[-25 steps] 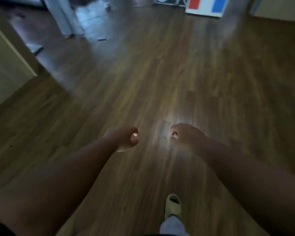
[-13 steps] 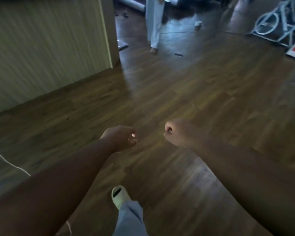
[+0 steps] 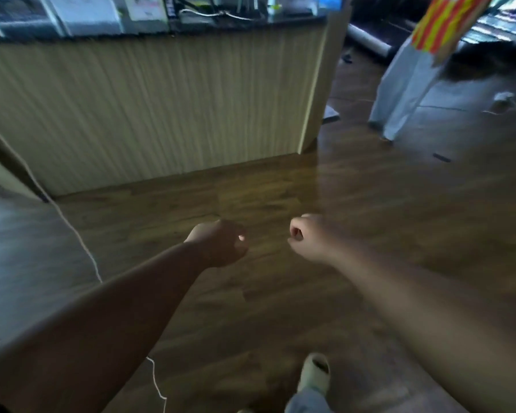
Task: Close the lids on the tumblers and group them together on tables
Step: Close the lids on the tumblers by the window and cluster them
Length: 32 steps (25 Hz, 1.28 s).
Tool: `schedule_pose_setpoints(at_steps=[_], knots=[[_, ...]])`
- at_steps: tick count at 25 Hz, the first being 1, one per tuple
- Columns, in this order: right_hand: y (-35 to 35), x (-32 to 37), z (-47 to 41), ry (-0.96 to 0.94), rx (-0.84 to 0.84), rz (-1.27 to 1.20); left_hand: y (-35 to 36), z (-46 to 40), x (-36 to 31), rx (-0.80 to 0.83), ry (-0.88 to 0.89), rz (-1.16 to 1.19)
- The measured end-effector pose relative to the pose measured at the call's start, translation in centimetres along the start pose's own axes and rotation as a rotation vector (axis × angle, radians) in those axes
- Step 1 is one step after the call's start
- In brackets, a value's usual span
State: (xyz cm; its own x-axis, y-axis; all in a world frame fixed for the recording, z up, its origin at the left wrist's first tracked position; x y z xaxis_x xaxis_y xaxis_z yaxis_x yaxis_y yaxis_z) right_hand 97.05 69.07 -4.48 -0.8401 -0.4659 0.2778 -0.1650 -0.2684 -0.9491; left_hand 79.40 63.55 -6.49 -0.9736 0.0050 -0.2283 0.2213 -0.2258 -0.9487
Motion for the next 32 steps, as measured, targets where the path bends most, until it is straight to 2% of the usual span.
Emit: schedule_pose_setpoints(at_steps=[4, 7, 11, 18, 26, 32], knots=[[0.1, 2.6, -12.4, -0.147, 0.077, 0.035, -3.3, -5.5, 8.3, -0.068, -0.136, 0.016], [-0.1, 5.9, -21.7, -0.27, 0.146, 0.084, -4.9, -8.1, 15.5, -0.106, -0.31, 0.057], [0.8, 13.7, -31.4, -0.456, 0.239, 0.141, -5.9, -7.6, 24.4, -0.152, -0.525, 0.112], [6.9, 35.3, -42.4, -0.741, 0.334, 0.179, -6.4, -1.8, 43.6, -0.192, -0.825, 0.15], [12.3, 56.8, -54.8, -0.824, 0.429, 0.182, -11.9, 2.7, 65.1, -0.206, -0.963, 0.173], [15.3, 74.9, -62.9, -1.054, 0.452, 0.241, -16.3, 6.3, 80.1, -0.268, -1.132, 0.168]])
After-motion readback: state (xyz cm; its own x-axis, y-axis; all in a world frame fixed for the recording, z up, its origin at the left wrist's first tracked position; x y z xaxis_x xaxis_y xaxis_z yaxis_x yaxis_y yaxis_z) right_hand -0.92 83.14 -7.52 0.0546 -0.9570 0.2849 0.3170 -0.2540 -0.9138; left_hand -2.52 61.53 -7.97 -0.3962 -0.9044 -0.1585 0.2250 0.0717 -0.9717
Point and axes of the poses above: each hand's wrist, its own z-axis away from the middle knuckle, its own y-axis out of the palm, x = y × z, the point moved 9 cm from there along -z, towards the middle knuckle, and after that the axes turned 1 degree about y, right-handed, at the moved point
